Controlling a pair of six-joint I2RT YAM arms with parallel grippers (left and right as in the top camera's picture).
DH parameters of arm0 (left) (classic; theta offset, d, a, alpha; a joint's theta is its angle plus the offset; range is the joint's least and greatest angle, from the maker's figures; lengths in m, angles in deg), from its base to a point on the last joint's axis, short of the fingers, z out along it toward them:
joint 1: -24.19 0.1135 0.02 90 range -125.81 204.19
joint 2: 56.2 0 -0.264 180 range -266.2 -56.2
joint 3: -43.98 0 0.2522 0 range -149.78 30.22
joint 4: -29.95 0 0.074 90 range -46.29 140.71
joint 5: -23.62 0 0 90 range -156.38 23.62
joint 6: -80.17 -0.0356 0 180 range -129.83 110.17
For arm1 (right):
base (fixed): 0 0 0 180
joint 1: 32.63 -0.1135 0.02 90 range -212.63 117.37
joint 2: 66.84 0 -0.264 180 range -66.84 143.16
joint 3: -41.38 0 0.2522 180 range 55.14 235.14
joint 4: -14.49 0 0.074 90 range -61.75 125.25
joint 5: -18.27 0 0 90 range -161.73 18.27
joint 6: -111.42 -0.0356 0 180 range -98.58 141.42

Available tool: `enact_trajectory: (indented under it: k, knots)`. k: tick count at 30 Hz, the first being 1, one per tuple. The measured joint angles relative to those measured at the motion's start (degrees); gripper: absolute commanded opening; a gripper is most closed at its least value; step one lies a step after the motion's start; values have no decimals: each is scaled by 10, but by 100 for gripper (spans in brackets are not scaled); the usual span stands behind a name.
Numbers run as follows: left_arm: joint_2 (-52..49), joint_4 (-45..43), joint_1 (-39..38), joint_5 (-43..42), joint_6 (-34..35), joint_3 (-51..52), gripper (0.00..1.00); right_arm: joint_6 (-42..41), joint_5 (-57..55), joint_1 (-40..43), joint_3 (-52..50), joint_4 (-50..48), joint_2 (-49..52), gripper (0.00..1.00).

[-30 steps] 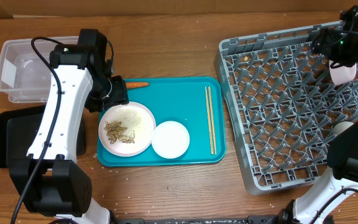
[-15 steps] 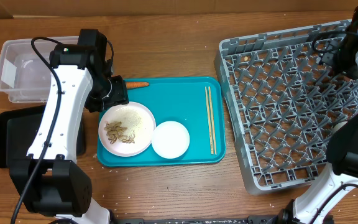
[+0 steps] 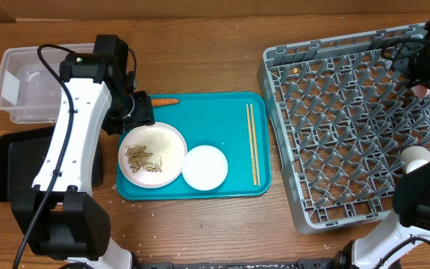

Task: Sort waste into correct bins and load items into the dishwasher

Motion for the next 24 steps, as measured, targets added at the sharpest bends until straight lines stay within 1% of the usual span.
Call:
enact_trajectory:
  k: [7, 15, 21, 24]
  knots:
    - [0, 0, 0, 0, 0, 0, 61, 0, -43, 5, 0, -65, -17, 77]
    - [0, 0, 0, 0, 0, 0, 62, 0, -75, 16, 0, -106, -17, 77]
    - [0, 1, 0, 0, 0, 0, 63, -17, -143, 16, 0, -125, -13, 79]
    - [0, 1, 0, 0, 0, 0, 64, -27, -165, 19, 0, -134, -5, 79]
